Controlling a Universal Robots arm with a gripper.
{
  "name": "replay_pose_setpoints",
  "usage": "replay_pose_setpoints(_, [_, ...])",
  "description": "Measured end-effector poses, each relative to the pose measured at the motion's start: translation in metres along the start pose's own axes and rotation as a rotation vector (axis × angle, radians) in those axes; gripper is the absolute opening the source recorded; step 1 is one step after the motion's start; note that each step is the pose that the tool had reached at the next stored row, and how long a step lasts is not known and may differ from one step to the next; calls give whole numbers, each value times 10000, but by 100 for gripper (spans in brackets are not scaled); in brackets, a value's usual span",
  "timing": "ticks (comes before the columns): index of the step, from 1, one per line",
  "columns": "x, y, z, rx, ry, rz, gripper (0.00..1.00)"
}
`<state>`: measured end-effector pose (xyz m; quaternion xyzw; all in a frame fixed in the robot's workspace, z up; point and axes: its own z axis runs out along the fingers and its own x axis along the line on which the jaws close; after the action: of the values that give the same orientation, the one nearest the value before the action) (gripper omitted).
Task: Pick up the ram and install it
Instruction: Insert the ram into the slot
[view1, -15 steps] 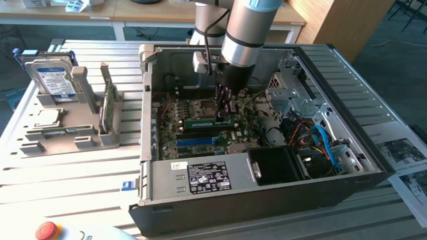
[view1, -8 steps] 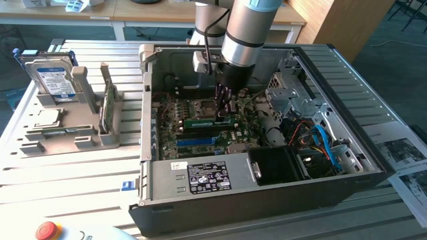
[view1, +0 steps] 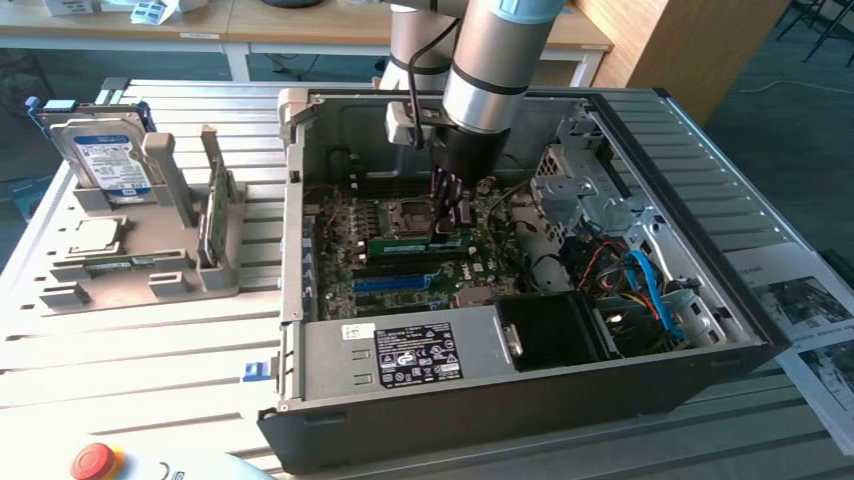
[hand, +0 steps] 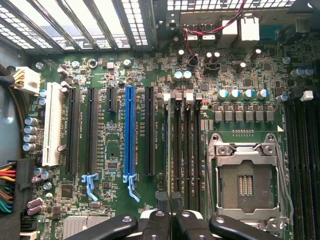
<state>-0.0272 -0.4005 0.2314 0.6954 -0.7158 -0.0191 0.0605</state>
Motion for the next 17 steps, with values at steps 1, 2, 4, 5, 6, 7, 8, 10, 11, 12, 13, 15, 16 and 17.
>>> replay_pose_setpoints(1, [1, 0, 1, -1, 2, 0, 11])
replay_pose_setpoints(2, [1, 0, 3, -1, 2, 0, 11])
replay_pose_setpoints(4, [0, -1, 8, -1, 1, 0, 11])
replay_pose_setpoints(5, [0, -1, 9, 0, 2, 0, 11])
replay_pose_setpoints(6, [0, -1, 9, -1, 3, 0, 11])
replay_pose_setpoints(7, [0, -1, 9, 0, 3, 0, 11])
replay_pose_setpoints(8, [0, -1, 10, 0, 2, 0, 11])
replay_pose_setpoints(10, [0, -1, 10, 0, 1, 0, 11])
replay_pose_setpoints(11, [0, -4, 10, 0, 2, -1, 11])
replay_pose_setpoints(12, [0, -7, 9, 1, 2, -2, 11])
replay_pose_setpoints(13, [-1, -10, 10, 1, 0, -1, 11])
replay_pose_setpoints(15, [-1, -12, 9, 0, 0, 1, 11])
replay_pose_setpoints(16, [-1, -12, 9, 0, 1, 1, 11])
replay_pose_setpoints(17, [-1, -12, 9, 0, 0, 2, 11])
